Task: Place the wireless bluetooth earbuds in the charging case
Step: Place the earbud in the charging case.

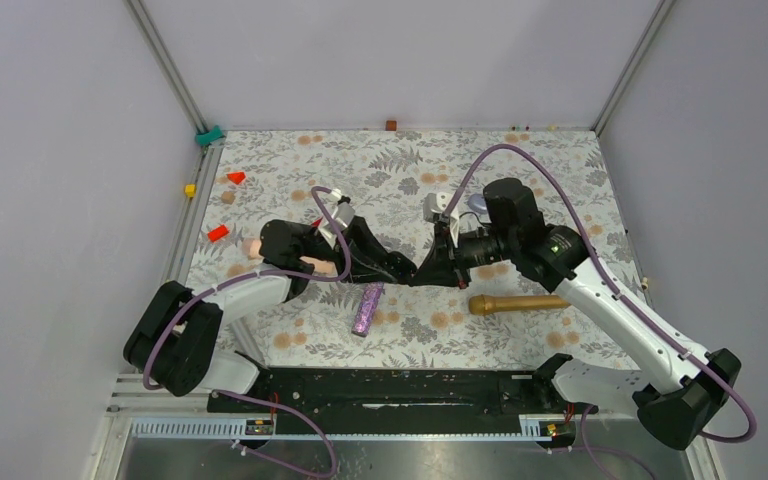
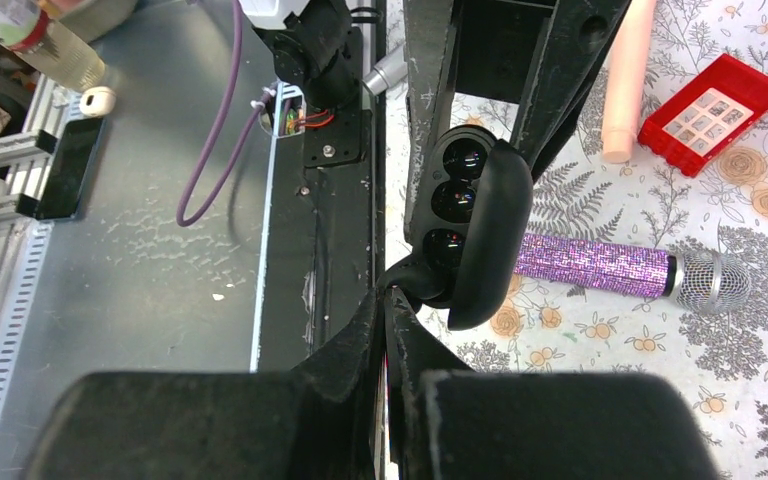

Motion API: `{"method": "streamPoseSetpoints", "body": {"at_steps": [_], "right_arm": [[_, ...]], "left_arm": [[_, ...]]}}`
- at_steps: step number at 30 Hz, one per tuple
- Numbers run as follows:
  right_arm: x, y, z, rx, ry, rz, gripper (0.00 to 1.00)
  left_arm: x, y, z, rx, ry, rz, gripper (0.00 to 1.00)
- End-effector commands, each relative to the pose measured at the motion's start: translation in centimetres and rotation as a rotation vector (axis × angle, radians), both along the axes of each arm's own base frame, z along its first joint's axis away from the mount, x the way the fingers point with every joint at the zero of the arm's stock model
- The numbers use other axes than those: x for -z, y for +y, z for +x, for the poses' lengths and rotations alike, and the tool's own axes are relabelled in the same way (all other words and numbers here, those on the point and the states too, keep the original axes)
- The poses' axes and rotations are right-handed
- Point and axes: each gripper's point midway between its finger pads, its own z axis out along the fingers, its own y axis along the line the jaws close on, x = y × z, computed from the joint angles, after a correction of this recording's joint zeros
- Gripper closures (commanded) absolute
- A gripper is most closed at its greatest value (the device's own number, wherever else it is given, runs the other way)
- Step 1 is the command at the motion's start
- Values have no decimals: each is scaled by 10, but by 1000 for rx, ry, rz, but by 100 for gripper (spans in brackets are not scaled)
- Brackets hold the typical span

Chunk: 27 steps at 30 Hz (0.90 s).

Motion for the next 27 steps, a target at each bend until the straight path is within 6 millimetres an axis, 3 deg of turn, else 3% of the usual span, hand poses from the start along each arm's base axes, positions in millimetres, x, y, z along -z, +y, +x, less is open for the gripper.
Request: {"method": "streamPoseSetpoints", "body": {"at_steps": [1,27], "right_arm": [[-8,3,5,4,-79,-6,97],[4,8,1,-35,-118,-56,97]], "left_arm": [[-10,-1,-5,35,-73,-26,99],[-6,-5,-11,79,-67,-7,99]]}}
